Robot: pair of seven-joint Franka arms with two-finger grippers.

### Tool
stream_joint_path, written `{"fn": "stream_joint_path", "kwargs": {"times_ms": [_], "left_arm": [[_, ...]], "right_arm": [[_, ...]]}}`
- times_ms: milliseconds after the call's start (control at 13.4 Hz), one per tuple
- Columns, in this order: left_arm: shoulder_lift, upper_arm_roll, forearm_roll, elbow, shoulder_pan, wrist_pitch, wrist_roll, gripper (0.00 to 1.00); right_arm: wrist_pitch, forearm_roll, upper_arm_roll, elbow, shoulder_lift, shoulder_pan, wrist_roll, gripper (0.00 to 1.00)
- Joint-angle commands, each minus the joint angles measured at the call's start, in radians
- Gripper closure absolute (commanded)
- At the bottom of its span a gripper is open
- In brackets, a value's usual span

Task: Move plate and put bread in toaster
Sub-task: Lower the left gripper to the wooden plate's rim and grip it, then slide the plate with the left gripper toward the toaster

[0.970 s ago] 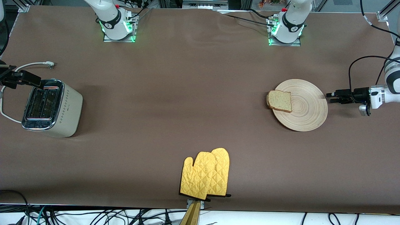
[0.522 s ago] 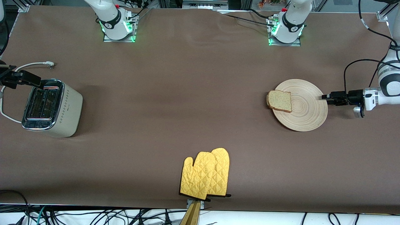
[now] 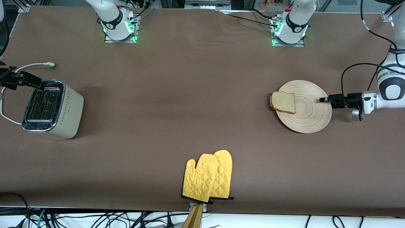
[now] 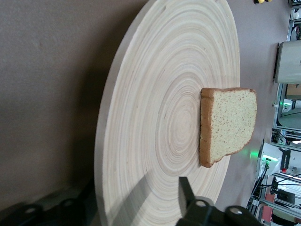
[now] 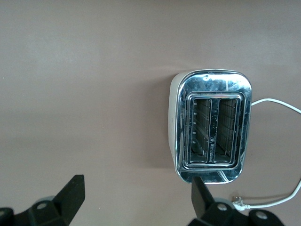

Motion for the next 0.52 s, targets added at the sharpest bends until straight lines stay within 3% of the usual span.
{"fn": "stream_joint_path", "kwargs": {"times_ms": [0,149,448], "left_arm": [[0.009,0.006,-0.052,-0.012,-0.004,0.013,0.037,0.61],[0.011,0.006,-0.057,-0.019,-0.004,0.035,0.064,0.84],[0.021,0.006,-0.058,-0.032,-0.016,0.077,0.062,1.0]], "right_arm": [[-0.01,0.004,0.006,0.02,0.006,-0.009,0.002,0.0],[-0.012,0.004,0.006,0.02,0.006,-0.009,0.002,0.0],[-0.012,0.004,0.006,0.02,0.011,-0.009,0.002,0.0]]}}
